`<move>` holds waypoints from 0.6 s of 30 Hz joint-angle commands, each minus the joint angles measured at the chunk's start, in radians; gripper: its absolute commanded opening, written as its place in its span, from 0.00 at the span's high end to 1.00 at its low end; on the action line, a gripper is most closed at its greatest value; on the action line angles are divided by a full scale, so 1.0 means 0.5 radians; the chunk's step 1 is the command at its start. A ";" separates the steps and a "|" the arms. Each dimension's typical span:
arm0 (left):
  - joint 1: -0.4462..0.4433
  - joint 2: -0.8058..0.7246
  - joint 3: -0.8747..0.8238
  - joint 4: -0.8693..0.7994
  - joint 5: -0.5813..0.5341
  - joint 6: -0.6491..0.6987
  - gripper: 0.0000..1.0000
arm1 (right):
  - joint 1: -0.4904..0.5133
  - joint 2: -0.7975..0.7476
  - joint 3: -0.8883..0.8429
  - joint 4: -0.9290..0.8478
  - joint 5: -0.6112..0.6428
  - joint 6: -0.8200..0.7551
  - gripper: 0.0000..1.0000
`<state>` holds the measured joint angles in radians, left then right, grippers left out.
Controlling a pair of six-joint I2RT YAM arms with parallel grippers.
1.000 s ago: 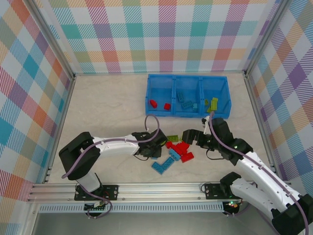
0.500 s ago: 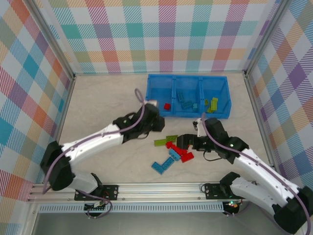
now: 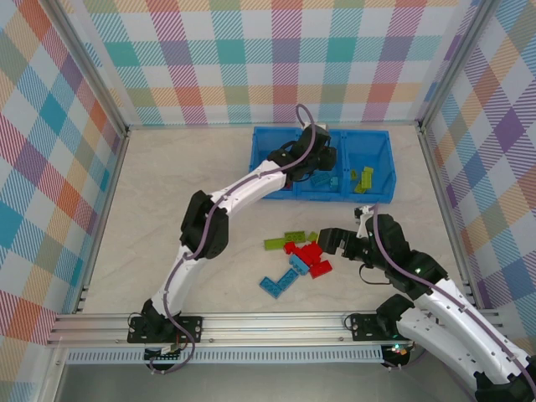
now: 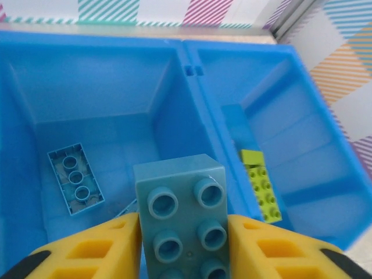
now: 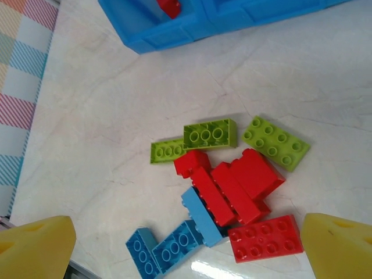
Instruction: Sort the legos into containers by color
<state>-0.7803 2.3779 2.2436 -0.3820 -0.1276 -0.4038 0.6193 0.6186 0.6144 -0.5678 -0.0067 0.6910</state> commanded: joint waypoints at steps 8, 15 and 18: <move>0.007 -0.351 -0.103 -0.035 0.181 0.030 0.44 | 0.004 0.057 0.123 -0.173 0.133 -0.091 0.00; -0.081 -1.374 -1.294 0.441 0.231 0.175 0.43 | 0.004 0.292 0.191 -0.165 0.134 -0.152 0.00; -0.182 -1.893 -1.811 0.512 0.180 0.422 0.39 | 0.004 0.501 0.237 -0.179 0.131 -0.241 0.00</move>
<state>-0.8246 1.6249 1.5005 -0.2199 -0.0380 -0.3164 0.6193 0.8036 0.6914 -0.6380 0.0460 0.6300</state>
